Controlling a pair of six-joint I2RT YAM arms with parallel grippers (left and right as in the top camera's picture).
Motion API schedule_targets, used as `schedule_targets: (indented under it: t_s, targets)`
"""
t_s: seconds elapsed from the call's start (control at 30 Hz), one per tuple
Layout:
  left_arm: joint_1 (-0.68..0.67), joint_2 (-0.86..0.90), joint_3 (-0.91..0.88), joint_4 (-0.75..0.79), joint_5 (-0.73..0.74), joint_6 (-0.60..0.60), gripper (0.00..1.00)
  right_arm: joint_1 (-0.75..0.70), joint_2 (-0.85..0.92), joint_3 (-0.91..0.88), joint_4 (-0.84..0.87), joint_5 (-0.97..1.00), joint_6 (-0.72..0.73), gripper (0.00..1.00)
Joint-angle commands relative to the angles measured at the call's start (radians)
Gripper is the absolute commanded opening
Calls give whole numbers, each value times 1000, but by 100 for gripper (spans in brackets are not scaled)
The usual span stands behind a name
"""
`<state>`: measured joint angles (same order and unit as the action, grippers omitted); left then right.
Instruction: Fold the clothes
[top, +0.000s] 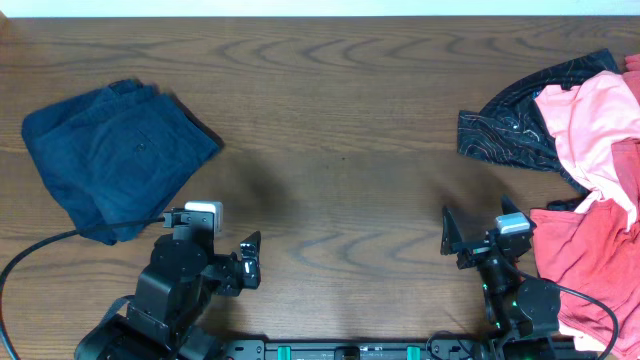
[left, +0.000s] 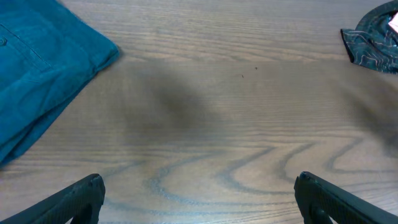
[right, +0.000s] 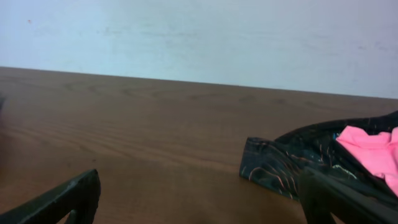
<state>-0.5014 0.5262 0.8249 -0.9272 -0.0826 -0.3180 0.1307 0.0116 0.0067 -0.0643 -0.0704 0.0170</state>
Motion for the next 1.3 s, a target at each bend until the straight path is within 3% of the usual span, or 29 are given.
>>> schedule_targets:
  t_s: [0.0, 0.83, 1.03, 1.27]
  targets:
    - [-4, -3, -6, 1, -11, -9, 98, 10, -5, -1, -6, 7, -11, 99]
    - [0, -6, -6, 0, -11, -9, 98, 10, -4, -1, -6, 7, -11, 99]
    - [130, -25, -34, -57, -19, 13, 98, 10, -4, -1, -6, 7, -11, 99]
    - [362, -146, -219, 65, 20, 13, 98, 10, -4, -1, -6, 7, -11, 99]
